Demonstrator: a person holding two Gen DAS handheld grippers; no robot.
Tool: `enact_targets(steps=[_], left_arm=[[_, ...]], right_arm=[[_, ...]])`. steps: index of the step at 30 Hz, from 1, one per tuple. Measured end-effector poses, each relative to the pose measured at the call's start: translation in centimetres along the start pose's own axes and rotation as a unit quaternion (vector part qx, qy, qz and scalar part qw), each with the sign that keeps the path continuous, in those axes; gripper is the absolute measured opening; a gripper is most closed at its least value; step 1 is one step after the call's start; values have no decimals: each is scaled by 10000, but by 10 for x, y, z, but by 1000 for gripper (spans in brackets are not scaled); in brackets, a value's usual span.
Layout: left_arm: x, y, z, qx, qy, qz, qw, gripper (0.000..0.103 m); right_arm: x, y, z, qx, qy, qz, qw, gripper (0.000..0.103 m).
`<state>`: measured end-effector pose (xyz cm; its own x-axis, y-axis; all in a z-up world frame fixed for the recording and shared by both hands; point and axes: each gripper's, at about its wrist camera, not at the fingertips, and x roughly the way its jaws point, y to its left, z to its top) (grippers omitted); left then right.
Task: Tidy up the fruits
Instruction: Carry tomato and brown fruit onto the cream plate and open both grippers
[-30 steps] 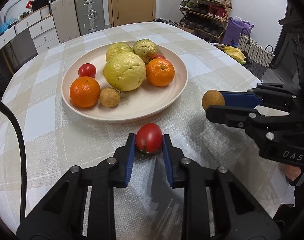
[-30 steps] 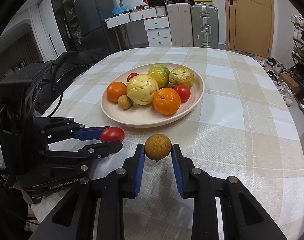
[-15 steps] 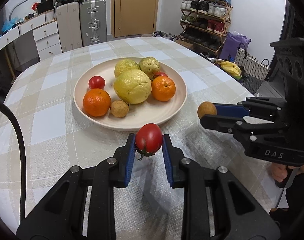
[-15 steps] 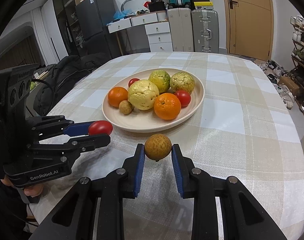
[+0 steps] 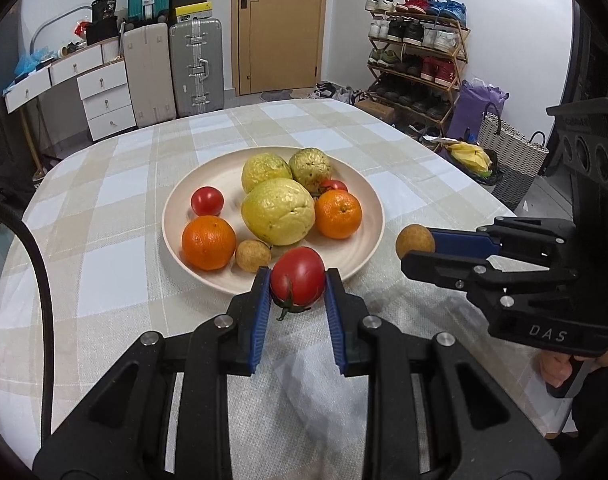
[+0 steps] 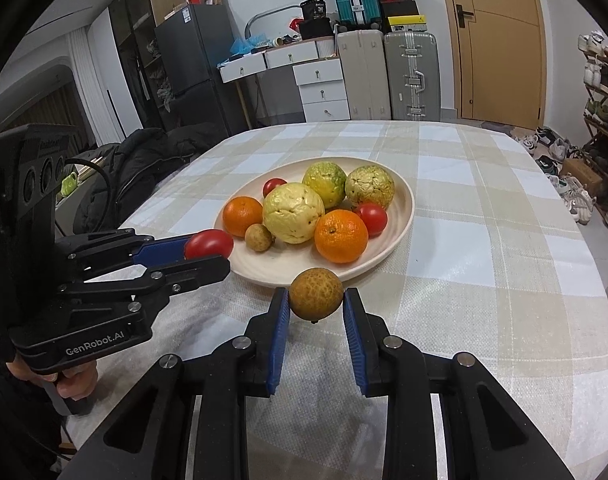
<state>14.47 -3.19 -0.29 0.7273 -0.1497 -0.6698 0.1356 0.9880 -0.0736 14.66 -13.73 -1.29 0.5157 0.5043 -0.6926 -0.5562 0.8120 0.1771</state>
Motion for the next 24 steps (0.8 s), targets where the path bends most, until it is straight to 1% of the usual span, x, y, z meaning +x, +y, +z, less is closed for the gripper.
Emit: enact_targets(steps=[3, 9, 14, 17, 24], left_arm=[[3, 2, 4, -50, 1, 32, 10000, 24], [10, 4, 10, -91, 1, 97, 9999, 24], [19, 6, 16, -183, 15, 197, 9996, 24], [24, 6, 18, -215, -16, 238, 9995, 24], [33, 5, 19, -256, -29, 269, 9993, 24]], right_arm=[[1, -1, 4, -7, -47, -2, 10000, 28], [3, -7, 14, 168, -152, 136, 9997, 28], [10, -11, 23, 243, -195, 94, 9995, 28], [12, -15, 27, 316, -222, 150, 9991, 28], [14, -16, 30, 301, -252, 151, 9991, 28]])
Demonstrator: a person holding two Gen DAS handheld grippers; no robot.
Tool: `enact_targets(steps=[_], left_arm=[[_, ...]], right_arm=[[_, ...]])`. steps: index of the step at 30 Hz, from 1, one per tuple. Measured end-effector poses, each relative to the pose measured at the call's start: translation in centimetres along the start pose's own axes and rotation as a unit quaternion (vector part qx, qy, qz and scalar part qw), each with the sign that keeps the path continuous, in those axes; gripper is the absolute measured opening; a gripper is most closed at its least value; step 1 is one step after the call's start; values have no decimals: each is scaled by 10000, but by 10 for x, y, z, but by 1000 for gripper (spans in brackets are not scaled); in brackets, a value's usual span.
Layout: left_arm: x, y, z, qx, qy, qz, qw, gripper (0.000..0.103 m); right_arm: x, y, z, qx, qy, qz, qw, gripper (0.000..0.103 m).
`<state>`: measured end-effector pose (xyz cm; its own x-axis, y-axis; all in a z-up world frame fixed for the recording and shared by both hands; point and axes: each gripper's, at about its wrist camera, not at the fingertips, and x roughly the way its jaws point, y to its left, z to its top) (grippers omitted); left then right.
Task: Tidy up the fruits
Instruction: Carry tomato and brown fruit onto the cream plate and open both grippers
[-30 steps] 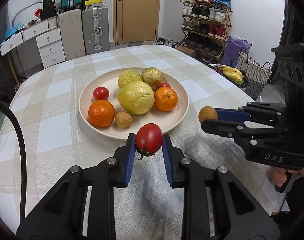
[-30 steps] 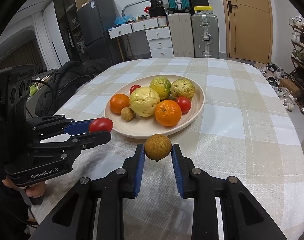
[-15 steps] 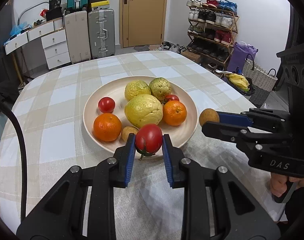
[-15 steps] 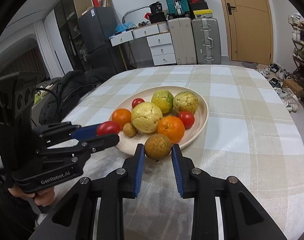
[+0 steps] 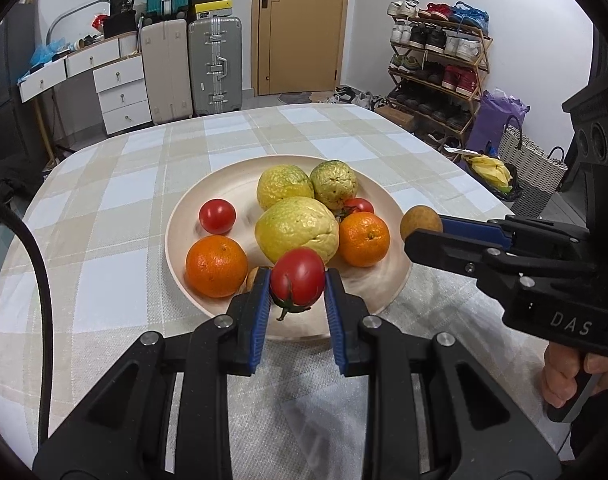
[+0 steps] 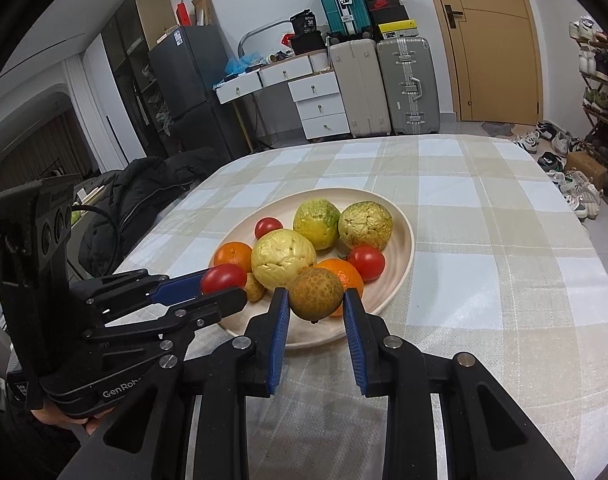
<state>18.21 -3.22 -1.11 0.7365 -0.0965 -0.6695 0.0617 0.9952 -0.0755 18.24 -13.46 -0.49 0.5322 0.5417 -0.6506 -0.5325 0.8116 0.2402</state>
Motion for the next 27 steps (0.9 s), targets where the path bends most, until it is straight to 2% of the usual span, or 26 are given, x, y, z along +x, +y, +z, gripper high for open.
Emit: enact_targets(steps=[20, 23, 27], left_arm=[[11, 0, 0, -64, 9, 61, 10000, 24], [10, 0, 0, -51, 2, 86, 9999, 24], [10, -2, 0, 7, 13, 80, 10000, 24]], right_arm=[[24, -2, -2, -44, 299, -60, 9995, 28], [26, -4, -1, 62, 332, 39, 9994, 28], [28, 3, -3, -128, 355, -47, 9993, 28]])
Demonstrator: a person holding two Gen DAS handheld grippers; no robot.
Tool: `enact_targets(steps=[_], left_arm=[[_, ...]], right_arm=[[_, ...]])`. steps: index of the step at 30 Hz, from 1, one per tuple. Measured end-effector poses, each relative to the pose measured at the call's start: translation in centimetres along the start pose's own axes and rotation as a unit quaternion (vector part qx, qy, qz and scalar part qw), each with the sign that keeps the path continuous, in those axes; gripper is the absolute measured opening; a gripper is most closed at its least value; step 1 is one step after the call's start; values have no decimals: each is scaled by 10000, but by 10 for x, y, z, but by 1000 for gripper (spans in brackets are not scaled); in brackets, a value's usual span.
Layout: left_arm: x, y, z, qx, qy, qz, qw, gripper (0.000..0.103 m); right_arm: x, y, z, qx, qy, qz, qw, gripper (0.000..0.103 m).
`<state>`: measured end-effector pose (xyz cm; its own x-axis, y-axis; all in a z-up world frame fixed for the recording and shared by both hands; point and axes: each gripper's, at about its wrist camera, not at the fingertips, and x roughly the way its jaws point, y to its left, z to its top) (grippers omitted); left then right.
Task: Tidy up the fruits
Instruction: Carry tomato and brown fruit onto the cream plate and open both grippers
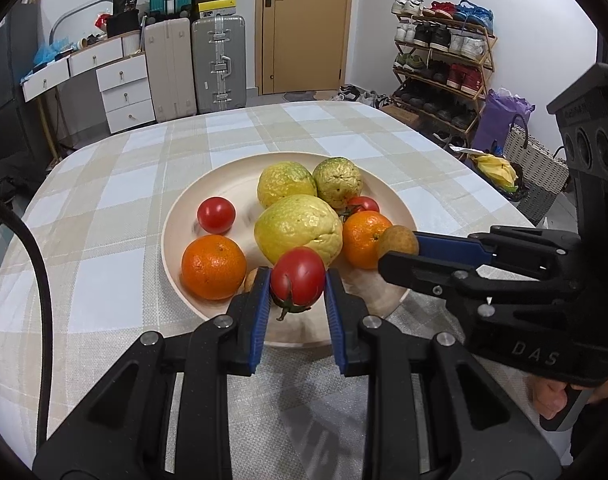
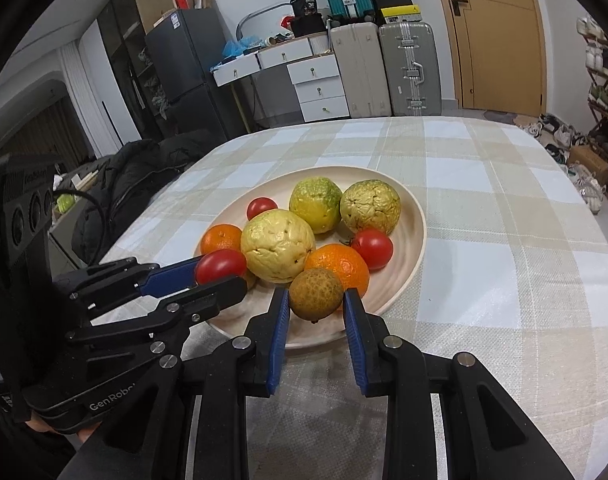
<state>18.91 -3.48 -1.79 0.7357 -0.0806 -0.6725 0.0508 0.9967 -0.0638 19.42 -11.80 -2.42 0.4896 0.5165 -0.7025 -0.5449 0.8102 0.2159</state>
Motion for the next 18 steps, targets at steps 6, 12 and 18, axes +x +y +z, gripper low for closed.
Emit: enact_targets(steps=[6, 12, 18], left_arm=[[2, -4, 0, 78, 51, 28, 10000, 24], [2, -6, 1, 130, 34, 41, 9999, 24], [1, -6, 0, 96, 13, 36, 9999, 24]], right_arm=[[3, 2, 1, -15, 48, 57, 10000, 28], [3, 0, 1, 14, 50, 96, 9999, 28], [-1, 0, -1, 33, -35, 189, 9998, 39]])
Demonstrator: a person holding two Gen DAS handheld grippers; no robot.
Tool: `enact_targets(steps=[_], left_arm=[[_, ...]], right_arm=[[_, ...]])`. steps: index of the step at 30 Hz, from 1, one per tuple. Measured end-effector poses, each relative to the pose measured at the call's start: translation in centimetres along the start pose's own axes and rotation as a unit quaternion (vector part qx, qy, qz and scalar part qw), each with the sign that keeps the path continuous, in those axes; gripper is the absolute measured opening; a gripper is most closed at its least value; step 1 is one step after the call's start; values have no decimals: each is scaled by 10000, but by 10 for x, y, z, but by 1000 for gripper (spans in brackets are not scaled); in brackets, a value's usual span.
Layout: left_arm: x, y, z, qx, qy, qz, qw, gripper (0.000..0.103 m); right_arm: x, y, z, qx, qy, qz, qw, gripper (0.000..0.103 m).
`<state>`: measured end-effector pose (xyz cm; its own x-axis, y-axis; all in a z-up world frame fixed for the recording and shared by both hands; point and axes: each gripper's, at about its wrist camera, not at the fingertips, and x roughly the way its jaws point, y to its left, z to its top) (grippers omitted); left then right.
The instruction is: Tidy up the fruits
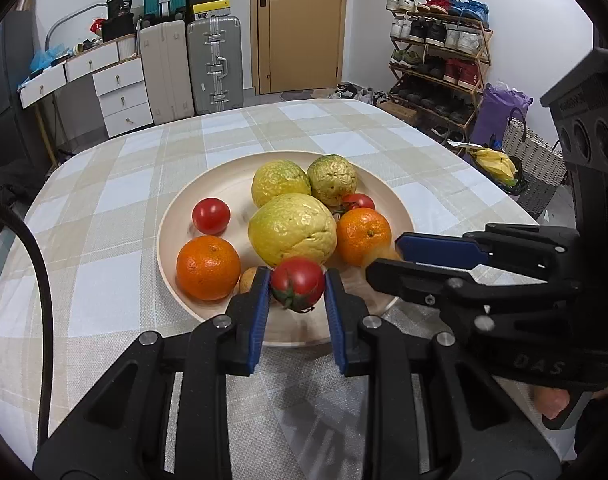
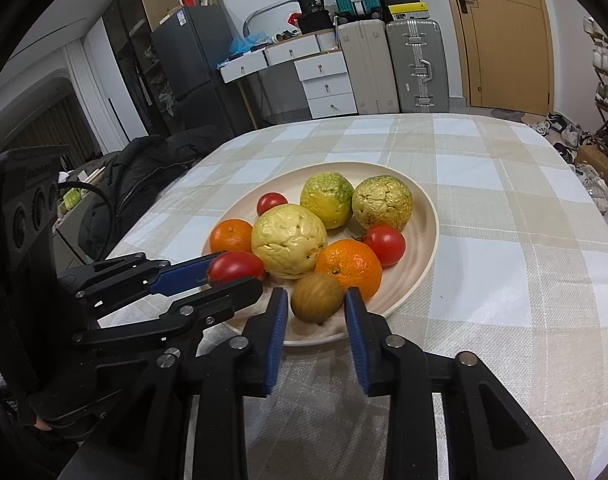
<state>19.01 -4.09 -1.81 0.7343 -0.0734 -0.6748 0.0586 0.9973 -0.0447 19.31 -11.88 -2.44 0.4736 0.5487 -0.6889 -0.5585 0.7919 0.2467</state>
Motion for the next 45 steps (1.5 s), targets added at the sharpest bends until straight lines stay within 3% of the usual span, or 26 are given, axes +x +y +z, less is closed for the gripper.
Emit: enact_targets(steps=[3, 9, 11, 12, 13, 17, 19, 21, 23, 25, 36, 45], left_arm=[[0, 1, 0, -26, 0, -14, 10000, 24], [-5, 0, -1, 8, -130, -5, 9999, 24], [-8, 1, -1, -34, -167, 11, 9999, 25], [-8, 3, -2, -93, -148, -13, 9998, 27], [-9, 4, -3, -144, -120, -52, 9998, 32], [-16, 12, -9, -333, -188, -140, 9992, 51], [-23, 14, -10, -350, -289, -52, 9990, 74], [-34, 15, -13, -354, -504, 44, 9981, 86], [-45, 15, -14, -361, -673, 73, 9970, 88], [-54, 17, -15, -417, -774, 120, 9961, 103], [-97, 22, -34, -375, -1313, 404, 9898, 102], [-105, 27, -42, -384, -1446, 438, 9878, 102]], right_arm=[[-5, 0, -2, 7, -89, -133, 9999, 50], [-11, -7, -4, 85, -128, -263, 9995, 55], [-14, -8, -5, 77, -181, -342, 9992, 65], [-17, -9, -5, 83, -232, -363, 9990, 74], [-20, -10, -6, 90, -278, -349, 9990, 84], [-32, -12, -6, 158, -534, -169, 9983, 102], [-38, -12, -7, 136, -645, -149, 9977, 103], [-44, -12, -7, 76, -745, -173, 9970, 103], [-49, -9, -8, -48, -856, -198, 9961, 103], [-53, -4, -10, -198, -946, -255, 9950, 103], [-78, 14, -22, -551, -1576, -156, 9858, 103], [-84, 13, -26, -557, -1803, -131, 9819, 103]])
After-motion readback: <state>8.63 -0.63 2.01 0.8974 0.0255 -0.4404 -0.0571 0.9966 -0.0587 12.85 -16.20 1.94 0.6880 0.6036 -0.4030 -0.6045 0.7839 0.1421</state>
